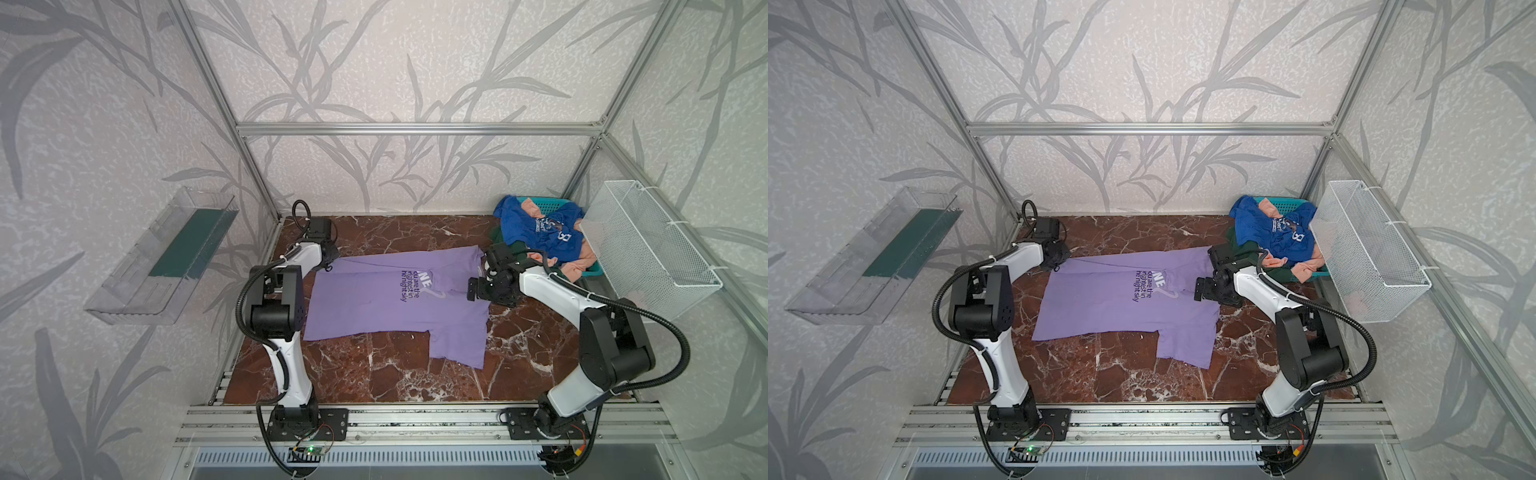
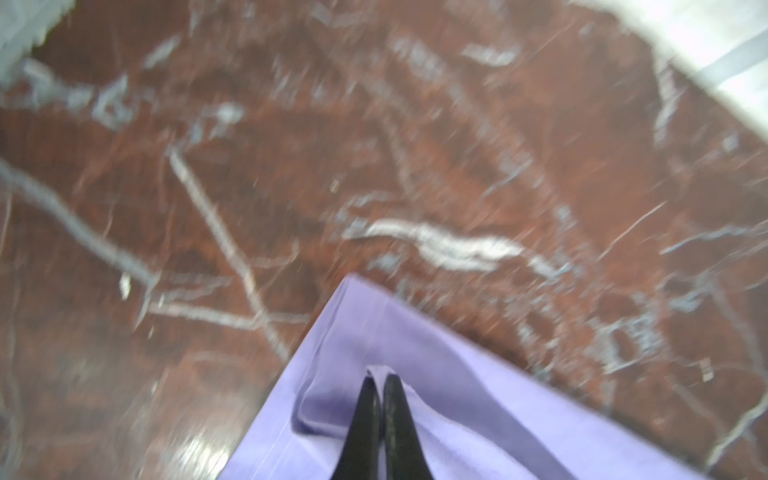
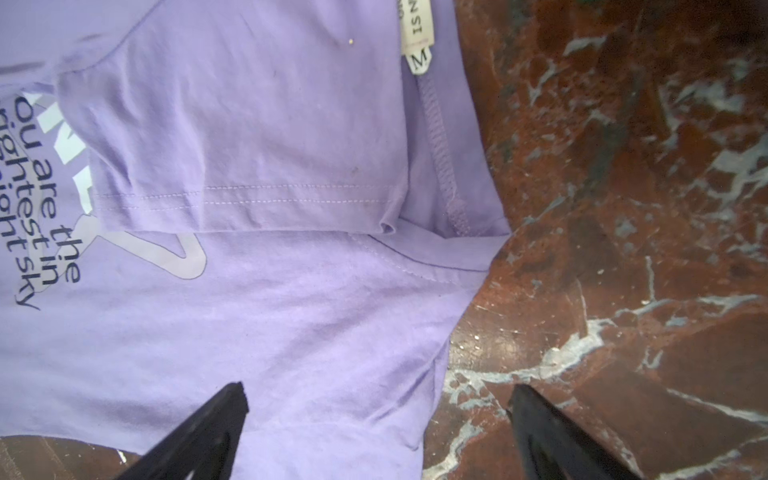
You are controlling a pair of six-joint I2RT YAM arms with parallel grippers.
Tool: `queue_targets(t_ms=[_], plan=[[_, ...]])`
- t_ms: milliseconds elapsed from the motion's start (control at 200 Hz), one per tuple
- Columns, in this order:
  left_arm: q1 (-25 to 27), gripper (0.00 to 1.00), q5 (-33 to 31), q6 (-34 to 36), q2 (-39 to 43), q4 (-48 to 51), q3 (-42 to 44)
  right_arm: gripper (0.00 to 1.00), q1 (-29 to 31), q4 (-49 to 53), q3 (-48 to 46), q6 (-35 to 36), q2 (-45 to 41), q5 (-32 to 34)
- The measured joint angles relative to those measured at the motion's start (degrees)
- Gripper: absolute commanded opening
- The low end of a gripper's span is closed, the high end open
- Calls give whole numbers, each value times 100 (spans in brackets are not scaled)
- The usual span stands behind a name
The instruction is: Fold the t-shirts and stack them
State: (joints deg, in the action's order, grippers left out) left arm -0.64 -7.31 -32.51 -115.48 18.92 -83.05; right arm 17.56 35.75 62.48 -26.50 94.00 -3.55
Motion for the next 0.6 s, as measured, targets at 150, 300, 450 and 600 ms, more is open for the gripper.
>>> queue_targets(t_ms=[150,300,450,600], plan=[[0,0,24,240,-304,-7,-612,99,0,-4,0,0,48,-2],[0,0,68,483,-549,-61,-964,99,0,-15,0,-4,61,-9],[0,0,160,658,-752,-98,-1290,99,0,-28,2,-26,114,-44],[0,0,232,752,-774,-225,-1351,99,0,-39,2,-50,129,-52]])
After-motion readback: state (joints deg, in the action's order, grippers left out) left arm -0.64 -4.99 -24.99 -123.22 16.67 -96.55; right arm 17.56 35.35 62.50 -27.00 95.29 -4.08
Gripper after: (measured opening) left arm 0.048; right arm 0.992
